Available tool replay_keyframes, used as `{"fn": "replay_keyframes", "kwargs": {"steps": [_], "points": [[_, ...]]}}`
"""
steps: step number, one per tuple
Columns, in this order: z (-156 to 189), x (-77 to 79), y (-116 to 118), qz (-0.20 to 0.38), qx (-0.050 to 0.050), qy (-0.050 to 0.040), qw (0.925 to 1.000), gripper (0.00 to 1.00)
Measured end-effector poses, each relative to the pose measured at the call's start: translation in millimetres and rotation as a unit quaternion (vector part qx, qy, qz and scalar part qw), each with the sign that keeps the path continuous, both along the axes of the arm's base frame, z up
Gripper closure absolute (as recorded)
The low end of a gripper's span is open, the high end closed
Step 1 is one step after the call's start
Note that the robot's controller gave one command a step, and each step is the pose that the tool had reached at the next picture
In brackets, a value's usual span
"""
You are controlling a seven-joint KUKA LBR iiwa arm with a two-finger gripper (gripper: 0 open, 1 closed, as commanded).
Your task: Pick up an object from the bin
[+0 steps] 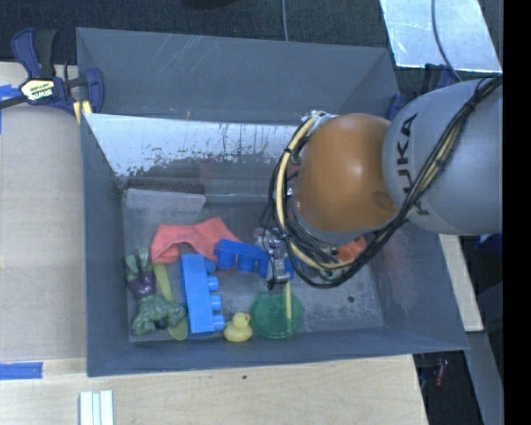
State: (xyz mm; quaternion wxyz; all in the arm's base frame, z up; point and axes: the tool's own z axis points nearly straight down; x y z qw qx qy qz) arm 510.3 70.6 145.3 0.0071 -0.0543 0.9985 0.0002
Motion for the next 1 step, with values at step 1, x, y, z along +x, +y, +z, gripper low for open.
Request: {"fn": "replay_keyframes", "kwargs": {"steps": [1], "points": [[69.5, 10.3, 13.3, -0.001, 0.001, -0.0028, 1.0000, 1.00]]}}
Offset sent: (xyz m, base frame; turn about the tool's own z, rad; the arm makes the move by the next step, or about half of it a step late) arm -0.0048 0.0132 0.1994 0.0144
